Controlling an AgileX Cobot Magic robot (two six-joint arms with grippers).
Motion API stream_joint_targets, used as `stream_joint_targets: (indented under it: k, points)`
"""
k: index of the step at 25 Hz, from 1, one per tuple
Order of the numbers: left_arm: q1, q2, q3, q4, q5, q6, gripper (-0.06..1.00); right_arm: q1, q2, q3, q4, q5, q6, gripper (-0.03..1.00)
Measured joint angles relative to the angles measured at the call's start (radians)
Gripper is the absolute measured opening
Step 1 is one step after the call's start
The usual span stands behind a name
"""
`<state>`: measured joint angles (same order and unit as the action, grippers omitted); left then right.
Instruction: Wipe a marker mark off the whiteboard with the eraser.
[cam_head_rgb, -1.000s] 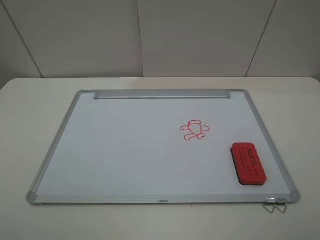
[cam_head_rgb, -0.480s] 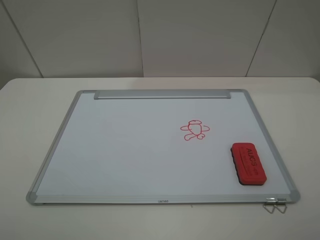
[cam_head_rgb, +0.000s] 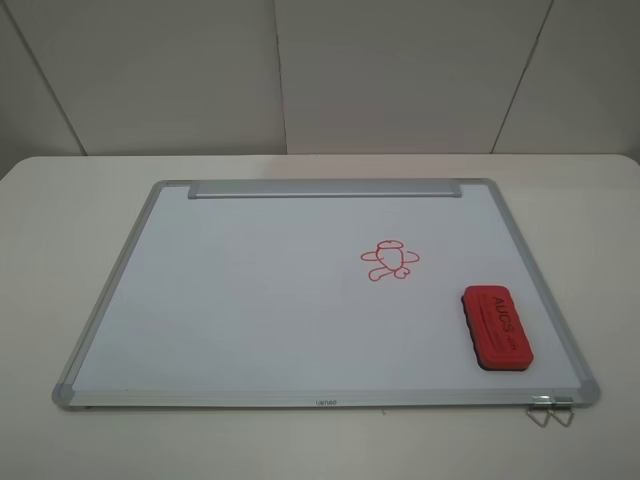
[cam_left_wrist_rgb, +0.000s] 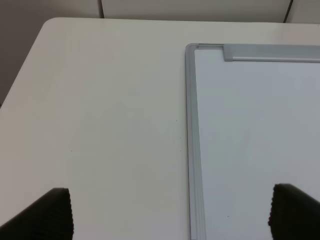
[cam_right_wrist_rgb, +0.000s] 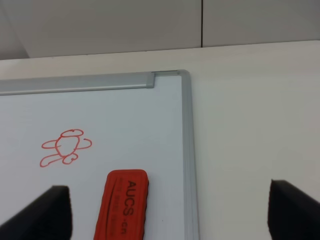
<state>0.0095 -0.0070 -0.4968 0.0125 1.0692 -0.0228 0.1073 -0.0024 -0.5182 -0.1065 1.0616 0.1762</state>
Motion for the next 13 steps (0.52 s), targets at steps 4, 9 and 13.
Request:
stream_joint_targets:
  k: [4,9,13]
  points:
    - [0.000,0.000,0.000,0.000,0.000,0.000,0.78,0.000,0.000,0.000,0.000,0.000,0.000,0.70]
    - [0.000,0.000,0.000,0.000,0.000,0.000,0.78,0.000,0.000,0.000,0.000,0.000,0.000,0.70]
    - [0.000,0.000,0.000,0.000,0.000,0.000,0.78,0.000,0.000,0.000,0.000,0.000,0.000,0.70]
